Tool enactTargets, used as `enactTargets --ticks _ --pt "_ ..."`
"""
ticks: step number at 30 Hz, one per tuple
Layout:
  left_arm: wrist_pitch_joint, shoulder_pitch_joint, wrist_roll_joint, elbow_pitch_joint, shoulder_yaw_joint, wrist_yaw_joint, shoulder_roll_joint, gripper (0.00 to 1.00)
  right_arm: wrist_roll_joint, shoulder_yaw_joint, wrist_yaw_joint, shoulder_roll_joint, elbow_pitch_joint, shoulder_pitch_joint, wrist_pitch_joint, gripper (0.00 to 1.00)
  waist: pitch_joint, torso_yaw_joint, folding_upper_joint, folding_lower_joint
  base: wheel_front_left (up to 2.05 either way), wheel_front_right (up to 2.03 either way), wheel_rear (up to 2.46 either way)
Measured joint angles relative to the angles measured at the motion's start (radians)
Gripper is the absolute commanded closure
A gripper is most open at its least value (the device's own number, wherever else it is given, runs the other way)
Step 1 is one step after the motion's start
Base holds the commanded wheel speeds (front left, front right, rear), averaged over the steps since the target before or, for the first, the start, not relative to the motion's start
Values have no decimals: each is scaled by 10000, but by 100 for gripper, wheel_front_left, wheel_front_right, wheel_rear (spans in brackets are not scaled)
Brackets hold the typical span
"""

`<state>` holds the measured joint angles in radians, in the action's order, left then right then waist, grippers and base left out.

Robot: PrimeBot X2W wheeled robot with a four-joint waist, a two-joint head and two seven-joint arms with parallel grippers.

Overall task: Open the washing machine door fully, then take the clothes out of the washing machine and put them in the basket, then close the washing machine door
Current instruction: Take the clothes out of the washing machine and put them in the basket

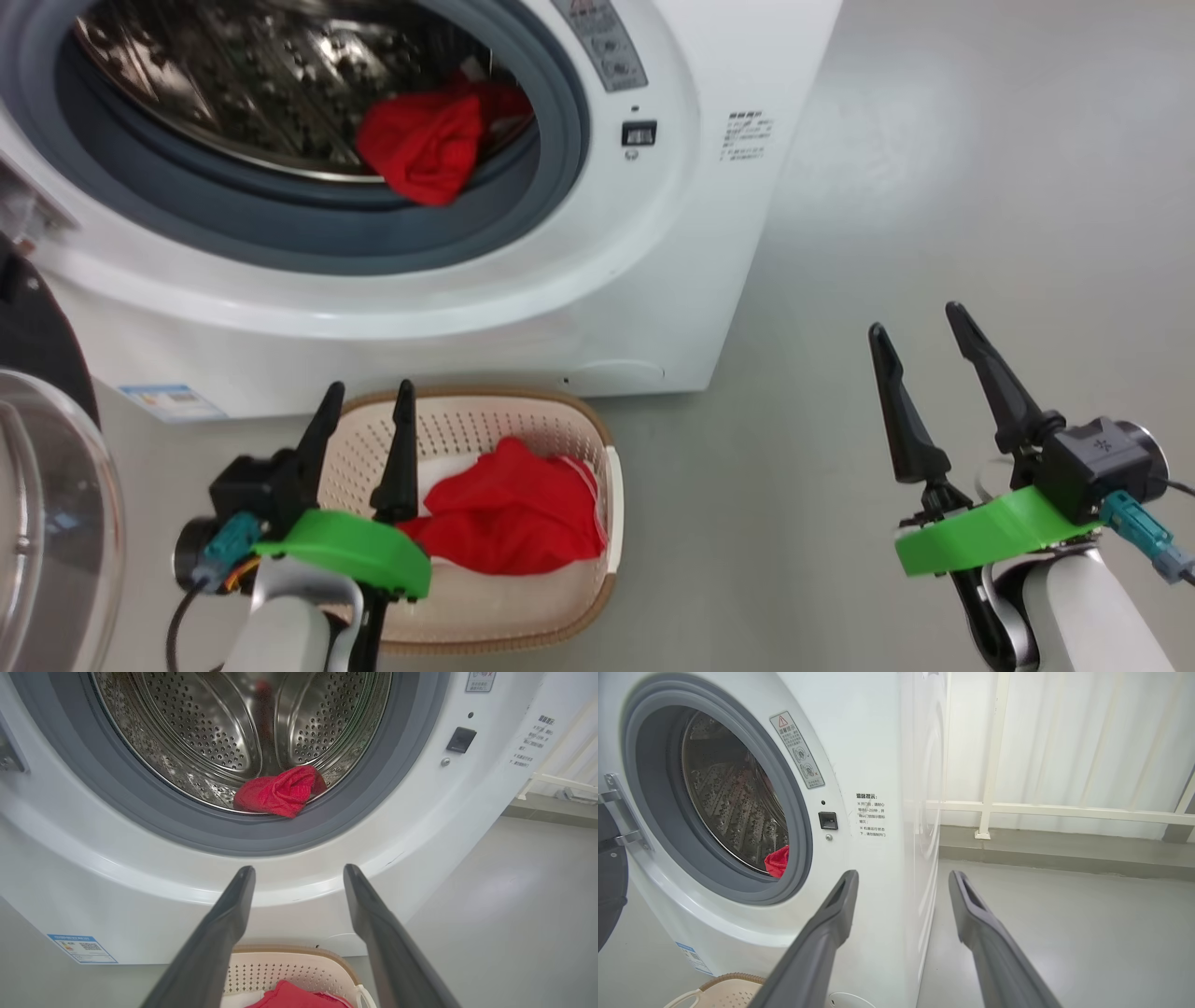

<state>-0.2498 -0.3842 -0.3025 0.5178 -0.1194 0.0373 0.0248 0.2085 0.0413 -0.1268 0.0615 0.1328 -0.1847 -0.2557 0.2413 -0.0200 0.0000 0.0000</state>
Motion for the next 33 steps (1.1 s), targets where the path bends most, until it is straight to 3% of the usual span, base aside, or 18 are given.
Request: enactTargets --ticks 18,26,33 --pt "0 3173 744 -3455 1208 -100 159 0 -182 -700 -4 -113 -570 1956 0 0 -1972 -240 0 0 0 0 0" --pt "0 4207 748 -4065 1248 249 288 0 -184 -874 -4 -146 -871 2278 0 0 -2460 -390 0 0 0 0 0" --pt "0 4521 849 -4171 1218 263 320 0 -184 -851 -4 -159 -963 2651 0 0 -2620 -448 0 0 0 0 0"
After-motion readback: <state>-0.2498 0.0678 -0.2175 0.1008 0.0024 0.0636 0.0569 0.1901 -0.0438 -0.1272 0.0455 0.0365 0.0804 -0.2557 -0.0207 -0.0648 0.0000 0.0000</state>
